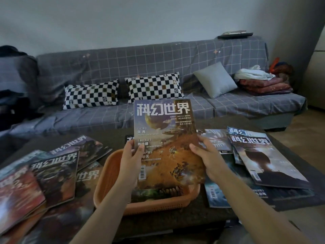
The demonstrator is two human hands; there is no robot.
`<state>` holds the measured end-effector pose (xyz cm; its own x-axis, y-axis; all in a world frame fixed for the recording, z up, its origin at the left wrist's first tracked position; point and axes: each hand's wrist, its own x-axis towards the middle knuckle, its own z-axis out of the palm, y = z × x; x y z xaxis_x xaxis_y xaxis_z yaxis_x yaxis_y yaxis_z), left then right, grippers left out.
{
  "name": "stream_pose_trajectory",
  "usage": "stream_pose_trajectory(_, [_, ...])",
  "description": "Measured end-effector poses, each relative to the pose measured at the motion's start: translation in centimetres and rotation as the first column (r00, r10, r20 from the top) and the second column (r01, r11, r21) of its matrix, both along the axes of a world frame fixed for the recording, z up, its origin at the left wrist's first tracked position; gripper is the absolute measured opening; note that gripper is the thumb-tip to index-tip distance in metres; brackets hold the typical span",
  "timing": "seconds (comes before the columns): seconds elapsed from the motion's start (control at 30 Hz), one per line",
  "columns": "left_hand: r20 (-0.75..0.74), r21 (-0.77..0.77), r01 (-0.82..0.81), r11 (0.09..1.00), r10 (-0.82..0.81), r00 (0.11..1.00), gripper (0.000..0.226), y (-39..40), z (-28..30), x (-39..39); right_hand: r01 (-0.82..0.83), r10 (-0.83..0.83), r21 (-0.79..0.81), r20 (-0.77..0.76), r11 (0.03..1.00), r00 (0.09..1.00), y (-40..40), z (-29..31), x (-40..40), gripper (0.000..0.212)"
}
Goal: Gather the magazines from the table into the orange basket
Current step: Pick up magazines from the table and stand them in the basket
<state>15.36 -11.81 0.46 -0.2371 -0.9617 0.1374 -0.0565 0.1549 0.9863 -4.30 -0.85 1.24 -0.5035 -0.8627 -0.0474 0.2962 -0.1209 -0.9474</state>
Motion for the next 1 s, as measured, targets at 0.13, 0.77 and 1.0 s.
stream_pose_trajectory(0.13, [0.116,-0.075,-0.150,0.986,0.158,0.981,0.008,-2.0,-1.1,1.7,0.055,-0.042,0.115,-0.113,0.992,0.993,-3.2,-0.7,1.6,0.011])
stream_pose_trajectory(0.77, [0.571,-0.171,-0.313,0.934,0.352,0.741,0.020,-3.3,-3.9,3.9,0.362,0.083,0.292,-0.865,0.885,0.496,-5.6,-4.8,5.1,0.029])
stream_pose_trajectory(1.0, [0.548,-0.165,-0.311,0.936,0.349,0.761,0.020,-2.7,-3.2,3.9,0.307,0.145,0.400,-0.779,0.863,0.610,-5.8,-5.1,5.2,0.018])
